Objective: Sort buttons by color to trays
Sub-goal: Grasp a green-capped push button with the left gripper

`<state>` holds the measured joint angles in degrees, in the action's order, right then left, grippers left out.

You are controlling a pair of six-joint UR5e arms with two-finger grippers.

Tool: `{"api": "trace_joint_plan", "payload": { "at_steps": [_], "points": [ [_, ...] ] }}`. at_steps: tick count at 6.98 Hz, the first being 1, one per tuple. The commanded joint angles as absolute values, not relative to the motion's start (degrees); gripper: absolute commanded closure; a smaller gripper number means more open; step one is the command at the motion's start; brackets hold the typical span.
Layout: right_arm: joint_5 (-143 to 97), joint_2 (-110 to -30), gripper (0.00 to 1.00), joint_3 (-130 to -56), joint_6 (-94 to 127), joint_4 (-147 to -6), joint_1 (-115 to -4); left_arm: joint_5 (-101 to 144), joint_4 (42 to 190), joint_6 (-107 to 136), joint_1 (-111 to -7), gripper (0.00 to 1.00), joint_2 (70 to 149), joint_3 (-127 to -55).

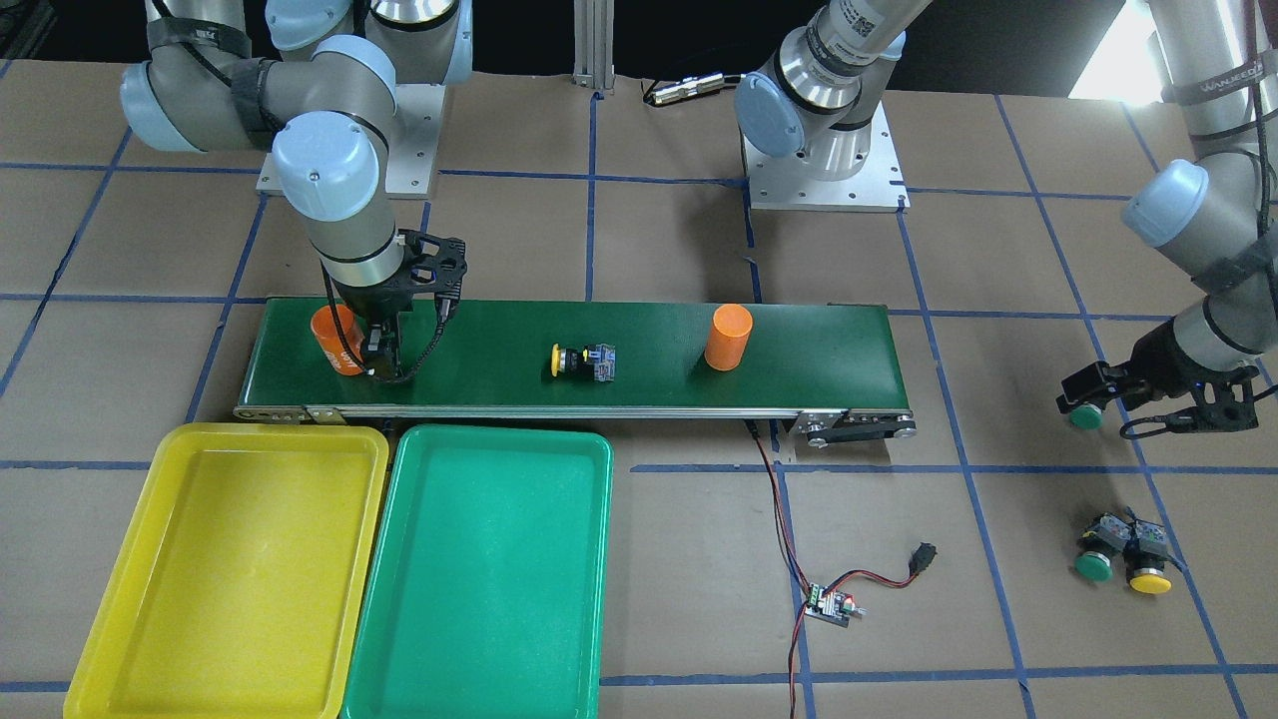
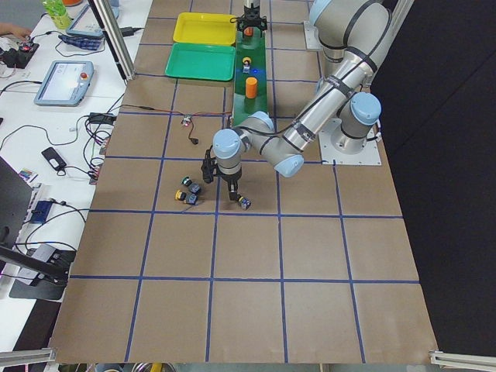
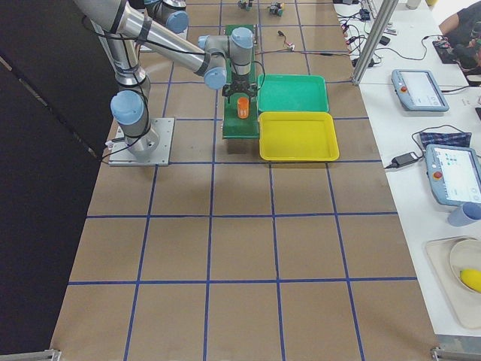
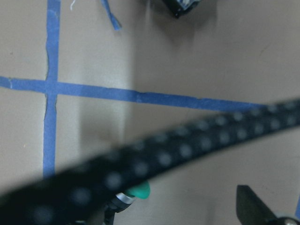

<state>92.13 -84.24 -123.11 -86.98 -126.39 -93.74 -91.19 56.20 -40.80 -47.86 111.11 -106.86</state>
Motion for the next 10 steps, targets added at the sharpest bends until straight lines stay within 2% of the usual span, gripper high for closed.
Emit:
{"api": "trace_joint_plan", "payload": {
  "at_steps": [1, 4, 5, 6, 7, 8, 9, 10],
  "points": [
    [92.28, -83.58, 0.00, -123.05, -87.19, -126.83, -93.78, -93.43, 56.25, -47.26, -46.85, 0.00, 111.79, -106.17],
    [92.37, -83.67, 0.00, -122.70, -86.92, -128.83, -93.78, -93.08, 56.25, -58.87, -43.51, 0.00, 113.81, -107.31],
    [92.29, -83.67, 0.00, -122.96, -86.58, -129.37, -93.78, -92.99, 56.34, -59.84, -43.51, 0.08, 113.99, -107.49],
    [92.20, -83.76, 0.00, -122.96, -86.57, -129.37, -93.78, -93.25, 56.16, -63.42, -43.51, 0.37, 114.17, -107.23],
    [92.28, -84.19, 0.00, -123.05, -86.49, -129.37, -93.78, -93.16, 56.25, -64.33, -43.59, 0.73, 114.00, -107.49],
    [92.37, -84.81, 0.00, -123.13, -86.48, -129.29, -93.78, -93.08, 56.16, -64.34, -44.03, 0.90, 113.30, -107.32],
    [92.37, -84.73, 0.00, -123.13, -86.48, -129.29, -93.78, -92.99, 56.16, -63.99, -45.34, 1.00, 112.33, -107.31],
    [92.29, -84.81, 0.00, -123.13, -86.48, -129.29, -93.78, -92.47, 57.29, -64.16, -47.27, 1.00, 110.24, -106.71]
  ]
}}
